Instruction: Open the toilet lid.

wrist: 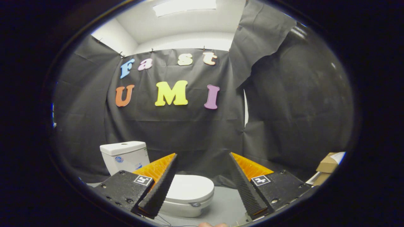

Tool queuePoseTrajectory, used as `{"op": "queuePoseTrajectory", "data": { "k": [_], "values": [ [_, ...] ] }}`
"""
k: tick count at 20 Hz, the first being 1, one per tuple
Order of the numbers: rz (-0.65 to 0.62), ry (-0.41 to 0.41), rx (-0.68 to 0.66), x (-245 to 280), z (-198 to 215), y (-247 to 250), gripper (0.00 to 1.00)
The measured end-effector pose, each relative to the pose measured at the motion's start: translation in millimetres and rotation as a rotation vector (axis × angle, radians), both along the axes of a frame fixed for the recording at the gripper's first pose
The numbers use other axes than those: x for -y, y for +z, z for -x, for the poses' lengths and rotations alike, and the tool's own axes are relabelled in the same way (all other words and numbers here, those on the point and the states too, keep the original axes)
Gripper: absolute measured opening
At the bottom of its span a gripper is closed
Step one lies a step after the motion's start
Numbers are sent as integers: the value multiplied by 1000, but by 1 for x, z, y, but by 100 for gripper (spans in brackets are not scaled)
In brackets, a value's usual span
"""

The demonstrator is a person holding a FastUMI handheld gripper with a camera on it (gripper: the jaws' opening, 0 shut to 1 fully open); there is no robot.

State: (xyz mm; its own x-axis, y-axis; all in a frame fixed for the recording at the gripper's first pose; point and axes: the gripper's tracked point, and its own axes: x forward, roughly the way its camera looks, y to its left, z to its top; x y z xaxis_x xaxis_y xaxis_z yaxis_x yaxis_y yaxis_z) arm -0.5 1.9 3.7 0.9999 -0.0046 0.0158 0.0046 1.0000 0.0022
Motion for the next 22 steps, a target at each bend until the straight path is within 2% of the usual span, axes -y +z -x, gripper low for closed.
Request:
{"op": "queuePoseTrajectory", "data": {
  "k": [11,14,22],
  "values": [
    [-23,-16,-55,3,-5,-23,99],
    [-35,-12,-98,0,-10,-38,99],
    [-180,2,-280,-20,-39,-95,99]
  ]
}}
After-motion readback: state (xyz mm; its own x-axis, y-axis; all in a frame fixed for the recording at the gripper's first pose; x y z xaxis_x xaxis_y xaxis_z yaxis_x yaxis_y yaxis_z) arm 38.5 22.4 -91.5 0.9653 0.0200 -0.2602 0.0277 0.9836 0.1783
